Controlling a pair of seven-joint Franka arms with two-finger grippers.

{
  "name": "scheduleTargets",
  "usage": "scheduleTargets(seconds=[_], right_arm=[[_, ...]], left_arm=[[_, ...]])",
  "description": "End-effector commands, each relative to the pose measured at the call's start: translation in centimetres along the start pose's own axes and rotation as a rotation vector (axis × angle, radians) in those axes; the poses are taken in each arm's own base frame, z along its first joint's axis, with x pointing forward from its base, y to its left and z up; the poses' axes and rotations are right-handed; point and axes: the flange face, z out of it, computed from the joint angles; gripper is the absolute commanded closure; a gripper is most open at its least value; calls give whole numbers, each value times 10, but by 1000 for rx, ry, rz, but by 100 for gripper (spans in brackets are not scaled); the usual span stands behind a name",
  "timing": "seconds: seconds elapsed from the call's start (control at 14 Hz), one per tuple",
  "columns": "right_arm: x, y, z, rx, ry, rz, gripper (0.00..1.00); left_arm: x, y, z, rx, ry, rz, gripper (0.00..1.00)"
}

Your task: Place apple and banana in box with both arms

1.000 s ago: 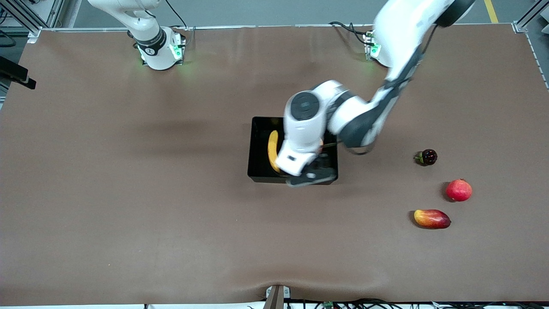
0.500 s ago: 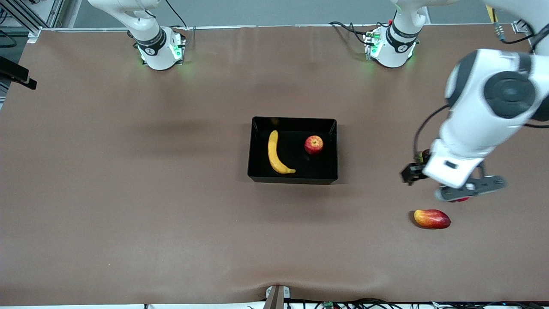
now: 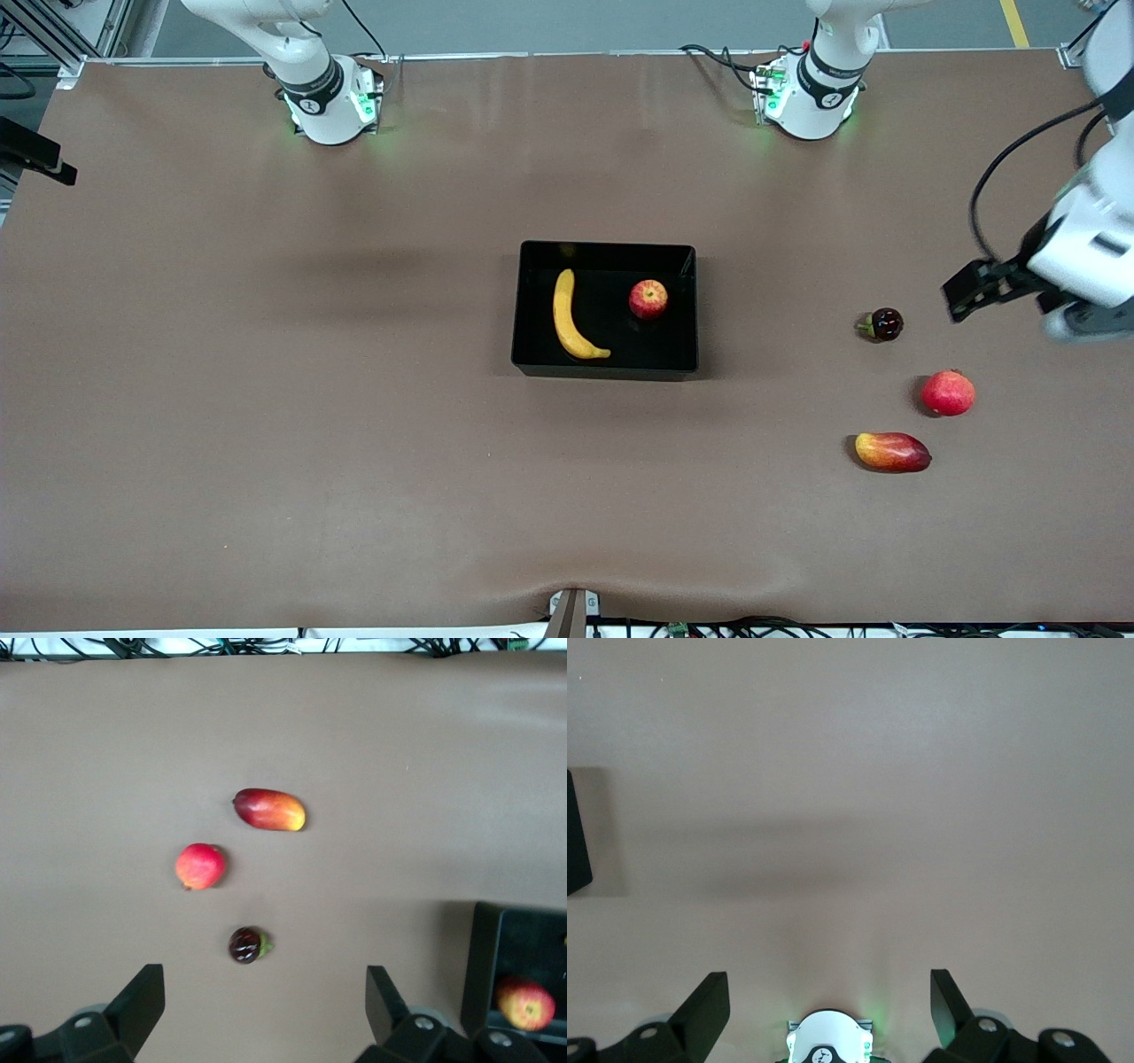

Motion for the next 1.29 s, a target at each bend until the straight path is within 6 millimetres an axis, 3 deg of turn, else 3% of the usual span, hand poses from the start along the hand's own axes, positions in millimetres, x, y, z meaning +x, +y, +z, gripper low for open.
scheduleTargets(seconds=[0.0,0.29,0.5,0.93,1.21], right_arm=[[-1,0,0,17,-2,6,0],[-1,-2,0,16,0,2,0],[-1,-2,0,16,0,3,0],[-2,-2,-1,16,1,3,0],[-1,-2,0,17,0,1,0]], left_arm=[[-28,-16,-13,-22,-19,35,0],[-71,-43,-26,-57,-29,21,0],[-88,-43,-32,-56,-31,29,0],[-77,-48,-26,-54,-63,22,0],[-77,-33,-28,-66,-63,46,0]])
